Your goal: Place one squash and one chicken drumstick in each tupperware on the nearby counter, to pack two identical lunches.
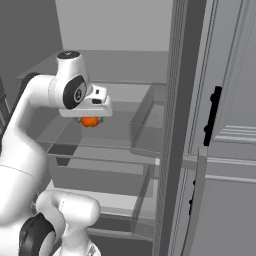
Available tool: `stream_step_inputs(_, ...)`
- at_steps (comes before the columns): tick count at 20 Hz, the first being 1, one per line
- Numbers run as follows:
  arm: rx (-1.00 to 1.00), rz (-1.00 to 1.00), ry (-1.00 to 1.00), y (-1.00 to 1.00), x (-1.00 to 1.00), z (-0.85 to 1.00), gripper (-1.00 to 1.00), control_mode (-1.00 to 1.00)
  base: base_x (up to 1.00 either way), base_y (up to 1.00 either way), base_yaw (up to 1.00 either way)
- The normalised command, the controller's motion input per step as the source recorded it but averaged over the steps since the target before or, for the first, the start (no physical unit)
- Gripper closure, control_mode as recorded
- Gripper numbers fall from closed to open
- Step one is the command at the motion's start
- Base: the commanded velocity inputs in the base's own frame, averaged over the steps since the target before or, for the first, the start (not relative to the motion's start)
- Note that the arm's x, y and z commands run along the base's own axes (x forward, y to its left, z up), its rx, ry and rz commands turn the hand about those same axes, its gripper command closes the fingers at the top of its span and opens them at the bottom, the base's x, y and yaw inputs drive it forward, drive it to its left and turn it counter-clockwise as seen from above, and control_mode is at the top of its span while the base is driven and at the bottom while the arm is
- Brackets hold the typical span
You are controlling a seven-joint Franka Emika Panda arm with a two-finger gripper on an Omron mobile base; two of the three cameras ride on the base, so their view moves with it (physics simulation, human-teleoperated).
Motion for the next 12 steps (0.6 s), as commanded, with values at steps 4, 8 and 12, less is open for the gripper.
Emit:
stream_step_inputs(4, 0.00, 0.00, 0.11, 0.00, -0.34, -0.09, 1.00, -1.00, 0.00, 0.00, 0.00)
stream_step_inputs(8, 0.00, 0.00, 0.03, 0.00, -0.69, -0.03, 1.00, -1.00, 0.00, 0.00, 0.00)
stream_step_inputs(12, 0.01, 0.00, -0.02, 0.00, -0.84, 0.00, 1.00, -1.00, 0.00, 0.00, 0.00)
